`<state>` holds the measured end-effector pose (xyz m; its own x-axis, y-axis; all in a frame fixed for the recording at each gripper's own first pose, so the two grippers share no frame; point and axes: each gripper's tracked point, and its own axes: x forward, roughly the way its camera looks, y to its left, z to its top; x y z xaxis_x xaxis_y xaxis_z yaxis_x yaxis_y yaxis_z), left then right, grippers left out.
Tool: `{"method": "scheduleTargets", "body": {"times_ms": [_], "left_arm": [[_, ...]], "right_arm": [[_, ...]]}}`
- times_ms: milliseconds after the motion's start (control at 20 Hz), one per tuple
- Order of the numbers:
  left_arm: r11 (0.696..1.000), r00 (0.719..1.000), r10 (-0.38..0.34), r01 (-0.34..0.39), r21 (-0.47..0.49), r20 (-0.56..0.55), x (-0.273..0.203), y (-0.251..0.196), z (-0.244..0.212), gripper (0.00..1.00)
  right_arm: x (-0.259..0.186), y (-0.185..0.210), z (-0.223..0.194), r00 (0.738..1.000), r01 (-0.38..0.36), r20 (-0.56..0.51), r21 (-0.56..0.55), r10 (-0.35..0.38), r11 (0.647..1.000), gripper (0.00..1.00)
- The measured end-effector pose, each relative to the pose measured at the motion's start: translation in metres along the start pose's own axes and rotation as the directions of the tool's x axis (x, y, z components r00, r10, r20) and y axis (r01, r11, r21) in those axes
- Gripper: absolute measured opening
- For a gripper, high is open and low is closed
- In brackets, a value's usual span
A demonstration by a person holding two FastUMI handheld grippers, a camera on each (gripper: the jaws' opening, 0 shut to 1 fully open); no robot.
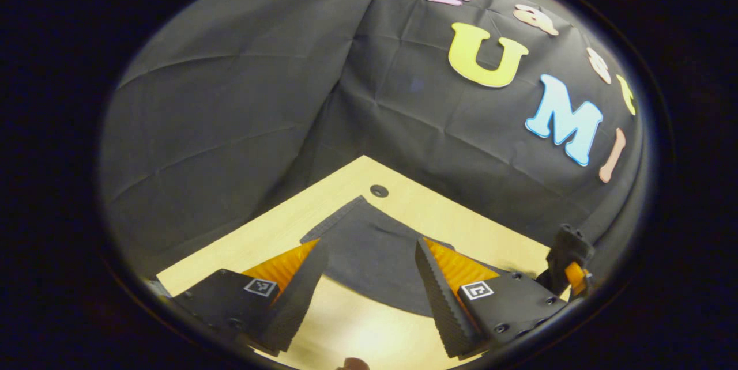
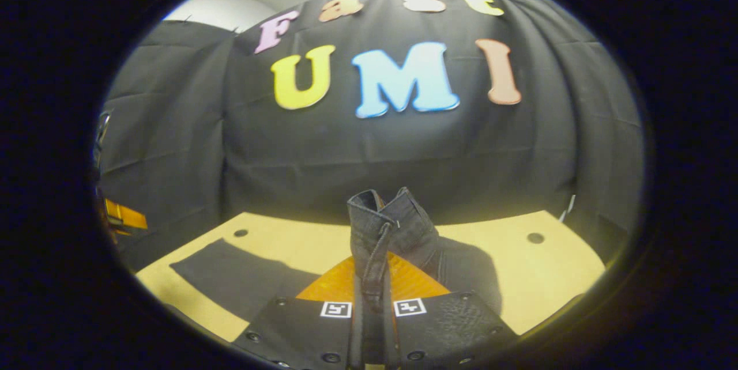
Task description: Grasp the waist and the cuffs of the jeans and fold them to make the two legs overlap; first hold the waist and fold one-third of the jeans toward the cuffs, then hold the cuffs and fold the remaining one-third in the same direction to finish folding.
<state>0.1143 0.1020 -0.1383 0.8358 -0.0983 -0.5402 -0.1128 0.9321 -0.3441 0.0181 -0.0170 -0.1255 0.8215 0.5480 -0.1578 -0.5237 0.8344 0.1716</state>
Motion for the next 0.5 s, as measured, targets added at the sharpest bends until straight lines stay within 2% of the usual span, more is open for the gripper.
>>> {"method": "scheduleTargets", "body": {"times_ms": [50, 100, 200, 300, 350, 400, 500], "left_arm": [[1.000, 1.000, 0.004, -0.004, -0.009, -0.005, -0.002, 0.004, -0.003, 1.00], [1.000, 1.000, 0.010, -0.011, -0.017, -0.013, -0.003, 0.009, -0.008, 1.00], [0.999, 0.999, 0.027, -0.029, -0.043, -0.036, -0.002, 0.020, -0.017, 1.00], [0.992, 0.997, 0.035, -0.043, -0.115, -0.074, 0.003, 0.033, -0.024, 1.00], [0.984, 0.995, 0.037, -0.051, -0.171, -0.089, 0.008, 0.039, -0.025, 1.00], [0.971, 0.993, 0.042, -0.066, -0.228, -0.108, 0.010, 0.048, -0.028, 1.00], [0.937, 0.990, 0.044, -0.087, -0.339, -0.132, 0.020, 0.066, -0.033, 1.00]], "right_arm": [[0.004, -0.004, -0.006, 0.999, -0.033, -0.030, -0.033, 0.032, 0.999, 0.07], [0.006, -0.009, -0.010, 0.997, -0.054, -0.055, -0.053, 0.051, 0.997, 0.11], [0.015, -0.015, -0.015, 0.989, -0.099, -0.116, -0.089, 0.089, 0.991, 0.12], [0.019, -0.019, -0.015, 0.977, -0.146, -0.174, -0.112, 0.126, 0.983, 0.12], [0.014, -0.016, -0.012, 0.969, -0.182, -0.190, -0.101, 0.161, 0.978, 0.19], [0.009, -0.015, -0.002, 0.961, -0.207, -0.204, -0.084, 0.187, 0.975, 0.38], [0.007, -0.023, 0.001, 0.958, -0.191, -0.234, -0.093, 0.165, 0.977, 0.75]]}}
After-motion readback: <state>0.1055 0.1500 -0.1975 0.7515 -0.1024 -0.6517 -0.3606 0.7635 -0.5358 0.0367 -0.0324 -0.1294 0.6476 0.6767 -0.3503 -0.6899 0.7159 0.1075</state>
